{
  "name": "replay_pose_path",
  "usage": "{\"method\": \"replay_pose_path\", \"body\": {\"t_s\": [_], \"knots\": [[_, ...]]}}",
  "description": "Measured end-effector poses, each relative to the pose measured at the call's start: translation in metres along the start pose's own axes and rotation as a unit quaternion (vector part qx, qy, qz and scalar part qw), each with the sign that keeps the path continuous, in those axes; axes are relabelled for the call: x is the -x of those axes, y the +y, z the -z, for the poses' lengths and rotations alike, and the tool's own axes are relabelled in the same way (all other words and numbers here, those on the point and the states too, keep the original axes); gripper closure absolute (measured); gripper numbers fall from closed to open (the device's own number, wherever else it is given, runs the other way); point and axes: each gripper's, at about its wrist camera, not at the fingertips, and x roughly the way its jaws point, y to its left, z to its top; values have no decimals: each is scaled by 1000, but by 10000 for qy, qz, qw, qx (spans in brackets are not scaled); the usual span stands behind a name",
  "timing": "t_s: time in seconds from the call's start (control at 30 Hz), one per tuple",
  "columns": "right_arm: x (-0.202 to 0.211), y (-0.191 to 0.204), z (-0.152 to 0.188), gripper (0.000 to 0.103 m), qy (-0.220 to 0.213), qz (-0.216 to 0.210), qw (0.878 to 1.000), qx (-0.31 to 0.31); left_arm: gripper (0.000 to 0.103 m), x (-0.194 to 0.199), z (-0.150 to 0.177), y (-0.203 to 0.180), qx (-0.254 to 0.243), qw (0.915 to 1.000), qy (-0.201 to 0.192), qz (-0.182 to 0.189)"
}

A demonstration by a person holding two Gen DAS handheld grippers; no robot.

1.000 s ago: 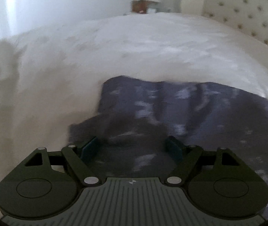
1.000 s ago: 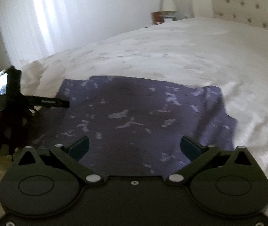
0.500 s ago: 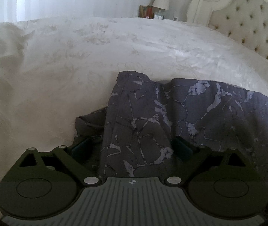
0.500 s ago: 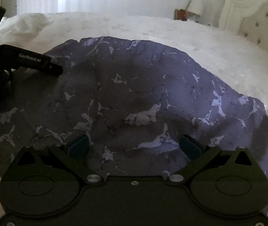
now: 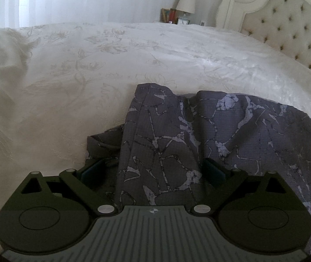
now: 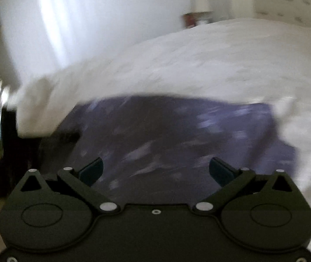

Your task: Fold large clothes

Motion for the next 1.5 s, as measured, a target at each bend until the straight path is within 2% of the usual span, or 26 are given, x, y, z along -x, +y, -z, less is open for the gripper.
{"method": "replay_pose_path", "body": {"t_s": [0.13, 0.23, 0.33, 0.4, 0.5, 0.63, 0.73, 0.83, 0.9, 0.97, 1.07, 1.17, 1.2, 1.27, 1.33, 1.4, 1.47, 1.5], "knots": [[22, -60, -3, 1, -21, 402, 9946, -961, 5, 0, 0, -1, -16, 10000, 3, -19], [21, -105, 10, 1, 292, 495, 9853, -1610, 4, 0, -1, -2, -30, 10000, 11, -33], [2, -129, 25, 0, 920, -27, 9736, -2090, 4, 0, -1, -2, -41, 10000, 22, -50], [-11, -135, 35, 0, 1053, -606, 9649, -2330, 3, -1, -1, -2, -53, 10000, 25, -64], [-26, -131, 37, 0, 1050, -970, 9621, -2324, 3, -1, -2, -3, -66, 9999, 47, -93], [-43, -132, 31, 0, 962, -1063, 9583, -2473, 4, 0, -8, -4, -50, 9998, 188, -105], [-46, -139, 40, 0, 647, -1329, 9520, -2679, 6, 10, -15, -4, 132, 9993, 340, -119], [-40, -150, 52, 0, 330, -1699, 9431, -2838, 7, 33, -19, -13, 189, 9996, 188, -117], [-41, -149, 50, 0, 385, -1673, 9420, -2884, 7, 54, -22, -28, 76, 9999, -47, -69], [-41, -146, 48, 0, 426, -1609, 9467, -2758, 7, 72, -27, -47, 11, 9997, -238, -52], [-41, -142, 47, 0, 451, -1540, 9507, -2654, 6, 92, -35, -76, 144, 9987, -494, -12], [-42, -143, 45, 0, 449, -1553, 9487, -2719, 8, 94, -43, -102, 202, 9985, -365, 366], [-43, -144, 45, 0, 449, -1557, 9483, -2731, 12, 90, -45, -111, 124, 9984, -251, 493], [-44, -144, 45, 0, 456, -1550, 9487, -2718, 33, 80, -48, -128, -64, 9989, -162, 436], [-43, -144, 46, 0, 461, -1544, 9491, -2705, 43, 68, -47, -142, -187, 9994, -27, 281], [-43, -146, 46, 0, 462, -1552, 9488, -2712, 49, 55, -46, -150, -170, 9987, 193, 438], [-43, -145, 46, 0, 466, -1548, 9487, -2717, 64, 40, -45, -153, -38, 9972, 442, 603], [-42, -146, 46, 0, 471, -1550, 9489, -2709, 68, 35, -43, -153, 9, 9967, 527, 612]]}}
